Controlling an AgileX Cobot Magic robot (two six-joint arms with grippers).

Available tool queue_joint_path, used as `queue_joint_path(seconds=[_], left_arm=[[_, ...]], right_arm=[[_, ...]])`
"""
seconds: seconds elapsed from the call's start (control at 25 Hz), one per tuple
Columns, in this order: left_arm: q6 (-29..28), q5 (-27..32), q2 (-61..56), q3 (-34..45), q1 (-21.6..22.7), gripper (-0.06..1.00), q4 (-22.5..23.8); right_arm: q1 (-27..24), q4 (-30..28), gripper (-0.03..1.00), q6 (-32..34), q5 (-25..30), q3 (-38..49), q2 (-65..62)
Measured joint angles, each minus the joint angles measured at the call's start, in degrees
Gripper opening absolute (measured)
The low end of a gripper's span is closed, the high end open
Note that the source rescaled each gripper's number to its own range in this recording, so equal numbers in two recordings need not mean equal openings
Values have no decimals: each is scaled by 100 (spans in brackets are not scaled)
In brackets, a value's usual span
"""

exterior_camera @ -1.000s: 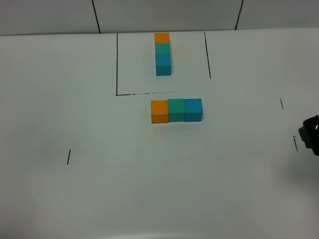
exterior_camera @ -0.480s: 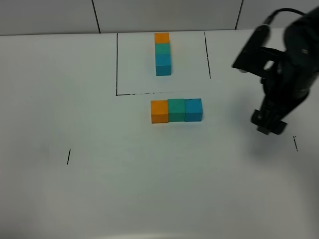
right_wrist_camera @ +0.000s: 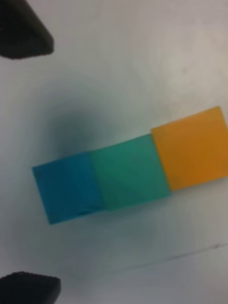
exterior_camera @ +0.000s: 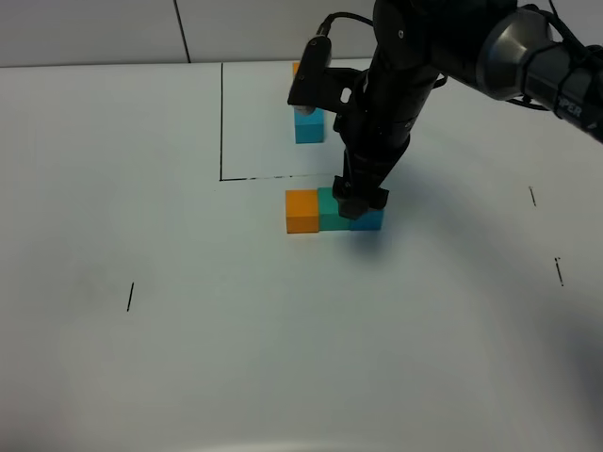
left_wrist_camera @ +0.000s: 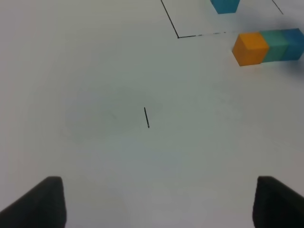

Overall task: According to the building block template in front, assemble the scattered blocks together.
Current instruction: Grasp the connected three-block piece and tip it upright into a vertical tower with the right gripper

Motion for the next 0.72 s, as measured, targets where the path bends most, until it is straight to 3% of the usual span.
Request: queue_joint_path(seconds=[0.36, 0.72], left_arm=[[0, 0, 0, 0, 0, 78, 0], [0, 0, 0, 0, 0, 78, 0]], right_arm=[[0, -23, 80, -561, -329, -191, 687], [0, -10, 77, -673, -670, -260, 1109]])
